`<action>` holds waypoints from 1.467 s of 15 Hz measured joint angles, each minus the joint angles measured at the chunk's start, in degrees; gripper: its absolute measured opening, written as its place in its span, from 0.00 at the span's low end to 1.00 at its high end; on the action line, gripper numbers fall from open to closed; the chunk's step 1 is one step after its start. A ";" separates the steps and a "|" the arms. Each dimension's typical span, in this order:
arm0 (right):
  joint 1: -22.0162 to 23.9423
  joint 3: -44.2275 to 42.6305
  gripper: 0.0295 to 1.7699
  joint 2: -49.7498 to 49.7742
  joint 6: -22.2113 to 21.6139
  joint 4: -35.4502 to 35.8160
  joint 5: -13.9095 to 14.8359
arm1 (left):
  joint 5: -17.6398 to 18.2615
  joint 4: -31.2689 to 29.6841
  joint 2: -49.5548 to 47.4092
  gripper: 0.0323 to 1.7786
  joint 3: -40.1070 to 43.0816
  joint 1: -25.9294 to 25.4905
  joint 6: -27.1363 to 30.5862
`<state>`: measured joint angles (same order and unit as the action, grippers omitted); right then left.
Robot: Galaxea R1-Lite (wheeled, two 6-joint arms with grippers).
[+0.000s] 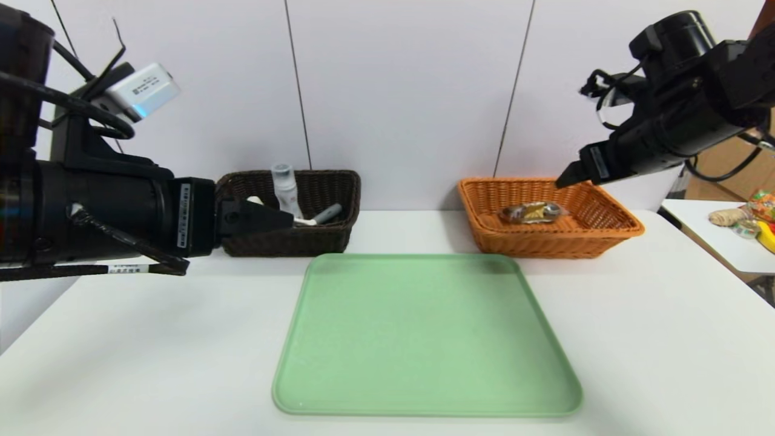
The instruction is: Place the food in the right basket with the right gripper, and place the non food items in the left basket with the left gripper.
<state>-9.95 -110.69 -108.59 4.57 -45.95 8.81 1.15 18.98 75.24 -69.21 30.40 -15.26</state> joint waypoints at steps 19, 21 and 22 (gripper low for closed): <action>2.07 47.47 0.96 56.04 -11.85 -2.32 3.08 | -8.85 12.00 -32.28 0.95 16.12 -16.68 4.40; 2.15 49.94 0.96 60.72 -11.70 -2.34 3.08 | -8.74 11.73 -36.35 0.95 19.98 -18.09 4.44; 2.18 51.21 0.96 62.84 -11.65 -2.36 3.08 | -8.69 11.69 -38.25 0.95 21.86 -18.55 4.41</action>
<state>-7.77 -59.48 -45.75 -7.08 -48.31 11.90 -7.55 30.67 36.99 -47.35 11.85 -10.85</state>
